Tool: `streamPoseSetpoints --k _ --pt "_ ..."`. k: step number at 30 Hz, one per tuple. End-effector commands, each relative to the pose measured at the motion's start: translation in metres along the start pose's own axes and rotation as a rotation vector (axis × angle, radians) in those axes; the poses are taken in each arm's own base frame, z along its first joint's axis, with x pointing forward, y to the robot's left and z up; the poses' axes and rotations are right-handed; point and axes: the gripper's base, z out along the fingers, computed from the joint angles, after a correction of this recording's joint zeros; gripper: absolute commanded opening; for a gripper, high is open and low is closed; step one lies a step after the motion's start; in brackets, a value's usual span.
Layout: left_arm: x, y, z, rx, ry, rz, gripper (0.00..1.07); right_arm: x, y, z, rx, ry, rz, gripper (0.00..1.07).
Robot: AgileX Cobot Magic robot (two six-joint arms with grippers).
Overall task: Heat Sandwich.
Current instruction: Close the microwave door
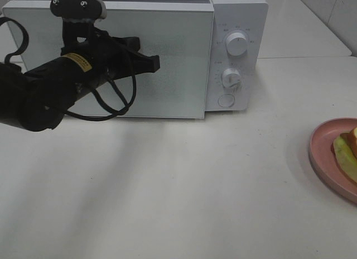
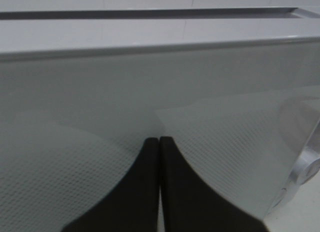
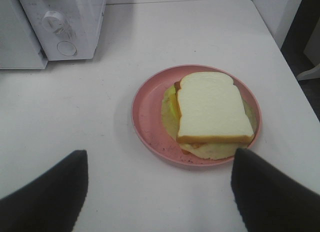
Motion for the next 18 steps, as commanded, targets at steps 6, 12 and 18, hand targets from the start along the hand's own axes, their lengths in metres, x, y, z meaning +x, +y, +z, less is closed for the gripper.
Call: streamPoseSetpoints --k 6,12,18 --pt "-0.004 -0.017 0.022 0.023 0.0 -0.021 0.0 0.002 -0.001 -0.003 0.006 -0.036 0.004 0.76" --pt "-0.006 -0.021 0.038 0.024 -0.022 -0.034 0.0 0.002 -0.001 -0.003 0.006 -0.036 0.004 0.76" --pt "-0.009 -0.022 0.052 -0.002 -0.02 -0.015 0.0 0.002 -0.001 -0.003 0.006 -0.036 0.004 0.76"
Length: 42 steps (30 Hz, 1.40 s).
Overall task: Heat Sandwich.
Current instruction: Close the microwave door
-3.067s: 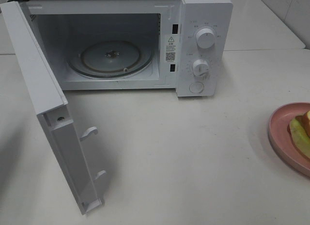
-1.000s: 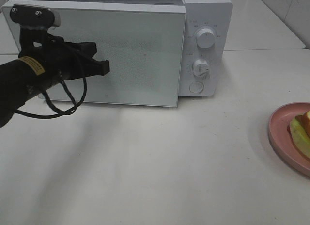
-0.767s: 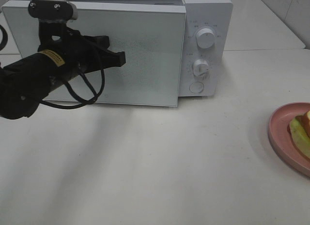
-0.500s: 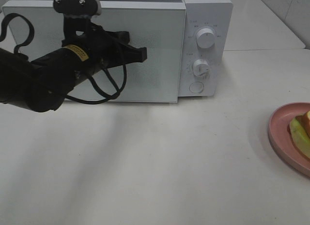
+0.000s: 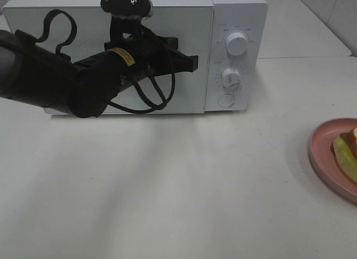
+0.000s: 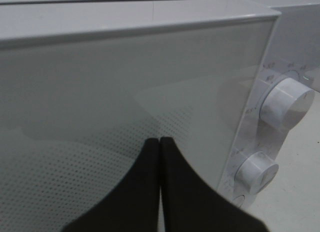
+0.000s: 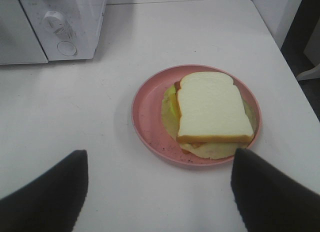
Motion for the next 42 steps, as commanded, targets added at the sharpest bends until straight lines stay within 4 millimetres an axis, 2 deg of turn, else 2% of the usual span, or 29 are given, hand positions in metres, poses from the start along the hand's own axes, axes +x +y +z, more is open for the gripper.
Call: streamPoseSetpoints --k 1,12,26,35,42 --pt "-0.011 0.012 0.013 -0.081 -0.055 -0.032 0.0 0.002 -0.001 -0.003 0.006 -0.036 0.004 0.76" --pt "-0.01 0.009 0.017 -0.085 -0.047 -0.034 0.0 0.002 -0.001 -0.003 0.006 -0.036 0.004 0.76" --pt "-0.017 -0.002 0.011 -0.051 0.0 -0.038 0.0 0.002 -0.001 -0.003 0.006 -0.036 0.004 0.76" --pt "-0.016 -0.021 0.002 0.018 0.14 0.001 0.0 0.002 -0.001 -0.003 0.006 -0.036 0.004 0.76" --pt "-0.022 -0.022 -0.011 0.03 0.173 -0.002 0.0 0.002 -0.001 -0.003 0.006 -0.036 0.004 0.76"
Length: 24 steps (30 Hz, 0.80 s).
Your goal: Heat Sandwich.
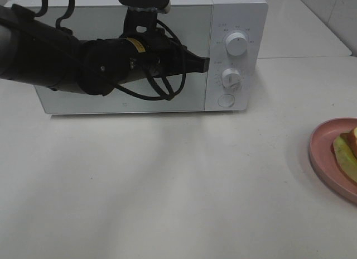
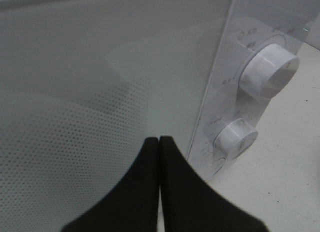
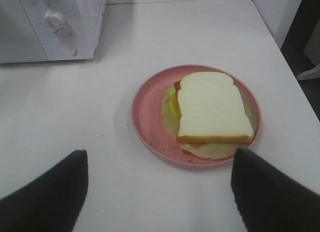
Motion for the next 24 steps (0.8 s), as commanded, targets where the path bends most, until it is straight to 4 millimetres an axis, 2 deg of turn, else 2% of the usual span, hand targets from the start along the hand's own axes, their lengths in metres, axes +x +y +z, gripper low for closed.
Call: streamPoseSetpoints --k 1,2,5,7,10,12,13,14,15,16,17,18,19,24 --pt "-0.005 0.0 -0.013 0.001 0.0 -0.01 0.0 0.002 -0.001 -0.003 0.007 -0.036 0.004 0.76" --pt "0.001 0.001 -0.022 -0.001 0.022 -0.016 0.0 0.002 -0.001 -0.003 0.007 -0.036 0.004 0.76" --pt "0.007 0.003 -0.032 -0.007 0.041 -0.023 0.0 0.002 -0.001 -0.003 0.007 -0.036 0.004 0.76" --pt "0.01 0.006 -0.049 -0.011 0.054 -0.028 0.0 0.002 -0.001 -0.003 0.007 -0.036 0.004 0.76" --pt "0.013 0.008 -0.06 -0.018 0.069 -0.044 0.0 0.002 -0.001 -0.003 0.007 -0.036 0.004 0.76" --pt "0.017 0.009 -0.075 -0.009 0.128 -0.052 0.13 0.002 -0.001 -0.003 0.007 -0.036 0.004 0.76" --pt "0.017 0.009 -0.075 -0.009 0.128 -0.052 0.13 0.002 -0.001 -0.003 0.007 -0.036 0.004 0.76" --pt "0.019 0.009 -0.079 -0.004 0.154 -0.05 0.25 0.002 -0.001 -0.003 0.007 -0.036 0.004 0.76" --pt "0.022 0.008 -0.088 0.006 0.197 -0.051 0.55 0.002 -0.001 -0.003 0.007 -0.036 0.004 0.76" --pt "0.024 0.008 -0.091 0.011 0.217 -0.052 0.75 0.002 -0.001 -0.003 0.007 -0.036 0.004 0.76" --pt "0.025 0.008 -0.094 0.015 0.235 -0.05 0.9 0.002 -0.001 -0.003 0.007 -0.036 0.004 0.76" --pt "0.025 0.008 -0.094 0.015 0.235 -0.05 0.9 0.002 -0.001 -0.003 0.007 -0.036 0.004 0.76" --pt "0.027 0.008 -0.097 0.019 0.255 -0.053 1.01 0.002 -0.001 -0.003 0.007 -0.036 0.004 0.76" --pt "0.03 0.005 -0.109 0.054 0.363 -0.025 0.97 0.002 -0.001 -0.003 0.007 -0.036 0.004 0.76"
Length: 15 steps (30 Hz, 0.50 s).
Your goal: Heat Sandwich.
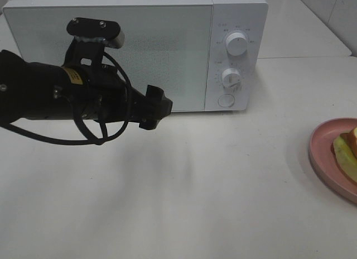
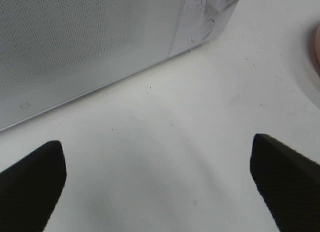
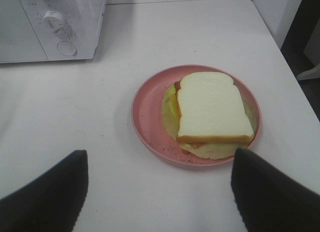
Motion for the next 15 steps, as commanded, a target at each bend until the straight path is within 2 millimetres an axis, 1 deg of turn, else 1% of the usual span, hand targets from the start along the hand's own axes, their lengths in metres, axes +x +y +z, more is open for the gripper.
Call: streamPoseSetpoints --k 1,3,4,5,7,8,9,10,11,12,13,14,15 --pt "0.005 -0.005 -0.016 0.039 0.123 0.039 0.97 0.002 -0.001 -0.003 0.007 -0.036 0.004 0.76" --pt "0.006 -0.006 -0.024 0.052 0.177 0.07 0.97 0.002 -0.001 -0.003 0.007 -0.036 0.004 0.76" --pt "0.006 -0.006 -0.024 0.052 0.177 0.07 0.97 0.002 -0.001 -0.003 0.007 -0.036 0.004 0.76" --pt "0.006 -0.003 -0.032 0.052 0.219 0.068 0.97 0.002 -0.001 -0.003 0.007 -0.036 0.004 0.76" --pt "0.007 0.005 -0.04 0.044 0.271 0.05 0.97 0.002 -0.001 -0.003 0.007 -0.036 0.004 0.76" --pt "0.007 0.009 -0.043 0.037 0.29 0.035 0.97 0.002 -0.001 -0.003 0.007 -0.036 0.004 0.76" --pt "0.007 0.009 -0.043 0.037 0.29 0.035 0.97 0.002 -0.001 -0.003 0.007 -0.036 0.004 0.76" --pt "0.008 0.015 -0.045 0.025 0.32 0.009 0.97 0.002 -0.001 -0.003 0.007 -0.036 0.004 0.76" --pt "0.01 0.029 -0.052 -0.003 0.373 -0.05 0.97 0.002 -0.001 -0.003 0.007 -0.036 0.004 0.76" --pt "0.012 0.036 -0.055 -0.018 0.406 -0.085 0.97 0.002 -0.001 -0.003 0.007 -0.036 0.004 0.76" --pt "0.013 0.042 -0.058 -0.03 0.43 -0.113 0.97 0.002 -0.001 -0.003 0.007 -0.036 0.004 0.76" --pt "0.013 0.042 -0.058 -0.03 0.43 -0.113 0.97 0.002 -0.001 -0.003 0.007 -0.036 0.004 0.76" --pt "0.015 0.049 -0.062 -0.043 0.461 -0.144 0.97 0.002 -0.001 -0.003 0.007 -0.036 0.004 0.76"
